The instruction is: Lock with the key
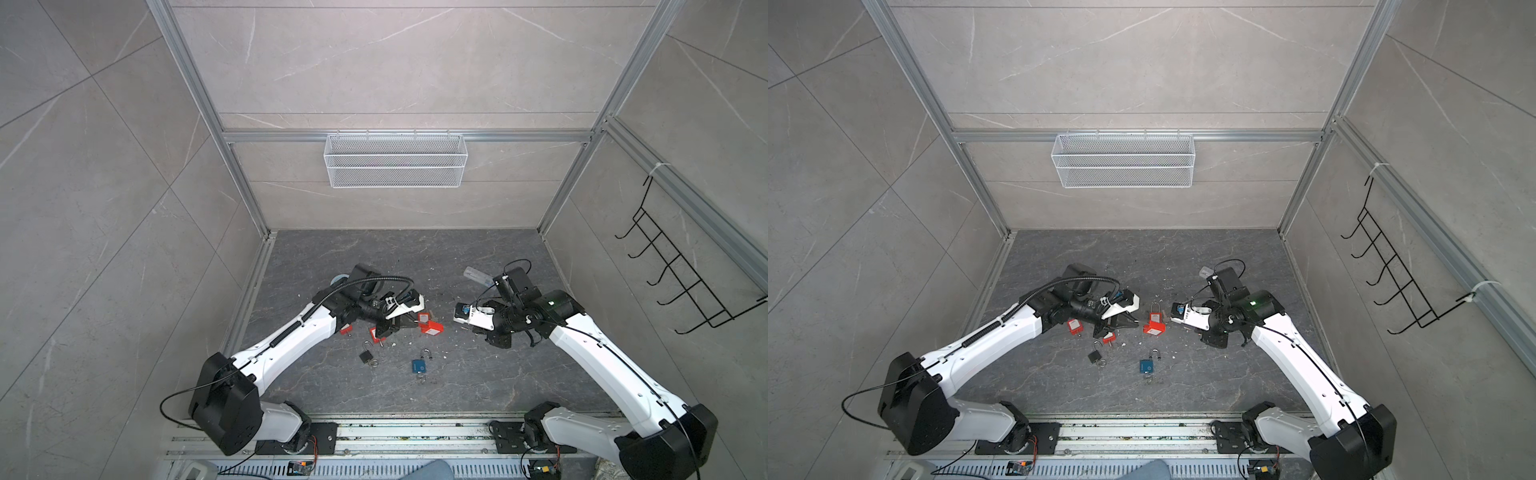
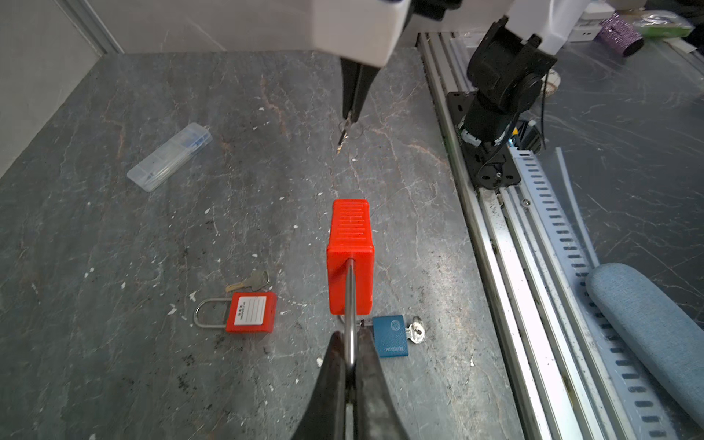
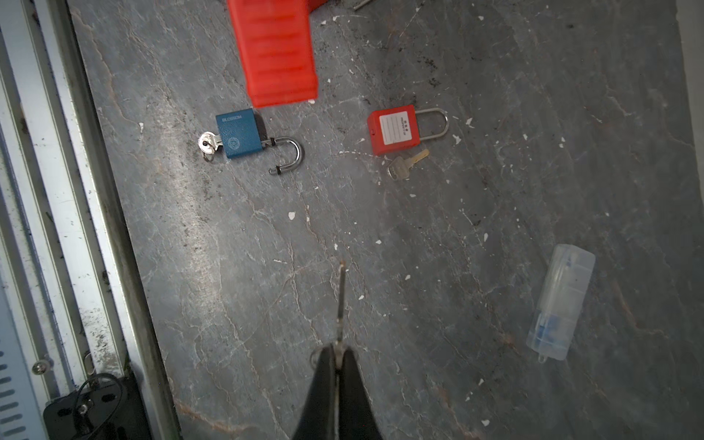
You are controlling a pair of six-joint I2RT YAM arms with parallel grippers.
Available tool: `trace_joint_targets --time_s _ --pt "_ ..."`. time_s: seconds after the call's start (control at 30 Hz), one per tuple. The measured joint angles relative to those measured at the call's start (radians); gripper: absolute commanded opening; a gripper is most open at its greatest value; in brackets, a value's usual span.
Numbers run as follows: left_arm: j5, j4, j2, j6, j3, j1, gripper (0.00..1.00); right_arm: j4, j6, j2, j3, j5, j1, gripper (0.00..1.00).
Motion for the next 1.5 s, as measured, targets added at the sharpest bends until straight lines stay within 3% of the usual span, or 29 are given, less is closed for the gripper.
trace_joint_targets --time_s 0.37,0.63,1.17,1.5 --pt "-0.238 -0.52 0.379 0.125 0.44 0.013 0.0 0.111 0.117 -0.093 -0.084 -0.005 0.0 0.0" --pt "-0.396 -0.694 0.563 0.166 0.607 0.016 0.0 0.152 0.174 -0.12 -0.121 -0.047 0.0 0.0" --pt "-0.51 -0.75 0.713 0.248 0.714 0.018 0.0 0.211 0.234 -0.079 -0.137 -0.101 0.0 0.0" --pt "-0.571 -0.702 0.732 0.261 0.734 0.018 0.16 0.246 0.256 -0.053 -0.157 -0.116 0.0 0.0"
